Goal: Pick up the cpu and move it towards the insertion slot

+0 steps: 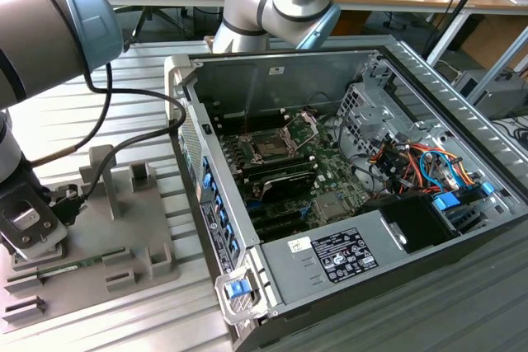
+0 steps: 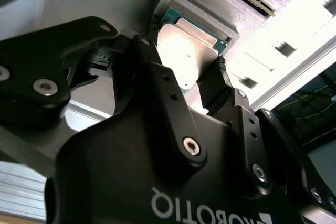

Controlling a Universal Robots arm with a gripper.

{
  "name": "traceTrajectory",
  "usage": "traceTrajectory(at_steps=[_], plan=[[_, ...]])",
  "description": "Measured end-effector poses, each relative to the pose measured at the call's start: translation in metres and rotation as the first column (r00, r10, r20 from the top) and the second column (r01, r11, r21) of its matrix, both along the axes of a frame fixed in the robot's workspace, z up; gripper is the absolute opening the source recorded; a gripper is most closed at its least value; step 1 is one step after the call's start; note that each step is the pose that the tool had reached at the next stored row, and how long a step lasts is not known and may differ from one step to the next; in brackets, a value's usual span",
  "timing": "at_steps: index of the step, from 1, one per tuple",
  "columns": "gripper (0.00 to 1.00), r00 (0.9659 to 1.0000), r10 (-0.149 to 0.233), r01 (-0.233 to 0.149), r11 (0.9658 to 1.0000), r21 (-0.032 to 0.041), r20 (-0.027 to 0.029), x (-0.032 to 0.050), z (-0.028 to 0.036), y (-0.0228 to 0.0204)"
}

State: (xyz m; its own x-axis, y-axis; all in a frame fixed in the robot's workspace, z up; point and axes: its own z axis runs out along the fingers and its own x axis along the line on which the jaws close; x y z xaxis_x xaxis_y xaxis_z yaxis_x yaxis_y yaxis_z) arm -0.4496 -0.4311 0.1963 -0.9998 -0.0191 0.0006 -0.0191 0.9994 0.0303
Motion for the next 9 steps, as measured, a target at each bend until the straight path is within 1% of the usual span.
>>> traceTrajectory(at_steps=[9], plan=[[0.55, 1.0000, 0.000, 0.000, 1.0000, 0.0000, 0.0000, 0.0000, 0.0046, 0.0000]])
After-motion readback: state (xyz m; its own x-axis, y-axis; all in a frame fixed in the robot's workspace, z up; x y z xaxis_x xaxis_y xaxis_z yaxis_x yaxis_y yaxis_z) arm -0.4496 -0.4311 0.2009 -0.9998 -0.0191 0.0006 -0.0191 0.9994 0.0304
